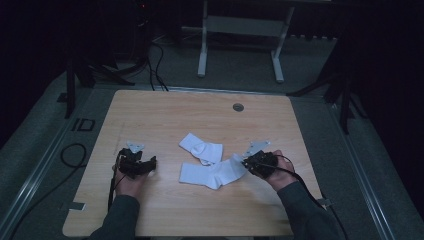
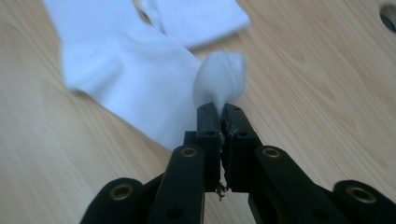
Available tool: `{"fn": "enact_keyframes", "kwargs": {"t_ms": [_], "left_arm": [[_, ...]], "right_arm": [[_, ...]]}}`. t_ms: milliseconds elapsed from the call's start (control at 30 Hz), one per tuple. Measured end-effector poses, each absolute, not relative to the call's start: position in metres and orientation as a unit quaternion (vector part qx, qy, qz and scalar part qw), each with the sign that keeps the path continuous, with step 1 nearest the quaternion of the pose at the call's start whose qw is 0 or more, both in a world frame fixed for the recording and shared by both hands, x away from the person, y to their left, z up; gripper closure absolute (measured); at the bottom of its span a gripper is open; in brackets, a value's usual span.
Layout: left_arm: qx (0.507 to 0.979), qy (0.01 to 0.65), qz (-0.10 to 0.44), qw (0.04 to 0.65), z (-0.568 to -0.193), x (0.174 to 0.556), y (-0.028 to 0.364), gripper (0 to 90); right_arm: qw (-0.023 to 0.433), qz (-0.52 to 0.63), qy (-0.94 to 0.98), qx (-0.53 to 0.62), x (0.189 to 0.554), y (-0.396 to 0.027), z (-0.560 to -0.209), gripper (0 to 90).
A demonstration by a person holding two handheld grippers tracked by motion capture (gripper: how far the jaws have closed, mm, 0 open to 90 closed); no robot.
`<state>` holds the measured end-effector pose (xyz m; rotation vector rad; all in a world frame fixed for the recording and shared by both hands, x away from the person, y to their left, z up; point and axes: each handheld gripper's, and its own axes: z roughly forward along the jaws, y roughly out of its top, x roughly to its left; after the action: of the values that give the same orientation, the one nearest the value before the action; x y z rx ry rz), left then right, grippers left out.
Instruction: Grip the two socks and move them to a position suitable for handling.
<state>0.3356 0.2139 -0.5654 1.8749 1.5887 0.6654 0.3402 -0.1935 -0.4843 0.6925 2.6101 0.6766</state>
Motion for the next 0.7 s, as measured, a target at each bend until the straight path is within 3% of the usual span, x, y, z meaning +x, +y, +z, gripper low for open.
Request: {"fn": "enact_keyframes", "kwargs": {"t_ms": [67,267,333,400,467,700], "left_arm": [[0.704,0.597,0.250,0.293,-0.565,0.336,0.214,28.6],[0.704,0.597,0.250,0.293,-0.565,0.336,0.214,28.6],[0.705,0.596,0.250,0.293,-0.565,0.335,0.214,28.5],[0.705,0.596,0.250,0.294,-0.565,0.335,0.213,28.5],[0.705,0.595,0.250,0.295,-0.566,0.335,0.213,28.5],[0.706,0.594,0.249,0.294,-0.565,0.335,0.213,28.5]], "right_arm": [[0.183,0.233,0.921,0.255,0.343,-0.200,-0.485,74.3],[0.203,0.240,0.909,0.273,0.347,-0.210,-0.475,66.8],[0.204,0.238,0.910,0.271,0.348,-0.209,-0.476,69.5],[0.204,0.225,0.915,0.266,0.351,-0.206,-0.481,82.5],[0.203,0.209,0.920,0.261,0.356,-0.204,-0.489,89.3],[0.185,0.178,0.928,0.270,0.375,-0.195,-0.520,89.6]]}}
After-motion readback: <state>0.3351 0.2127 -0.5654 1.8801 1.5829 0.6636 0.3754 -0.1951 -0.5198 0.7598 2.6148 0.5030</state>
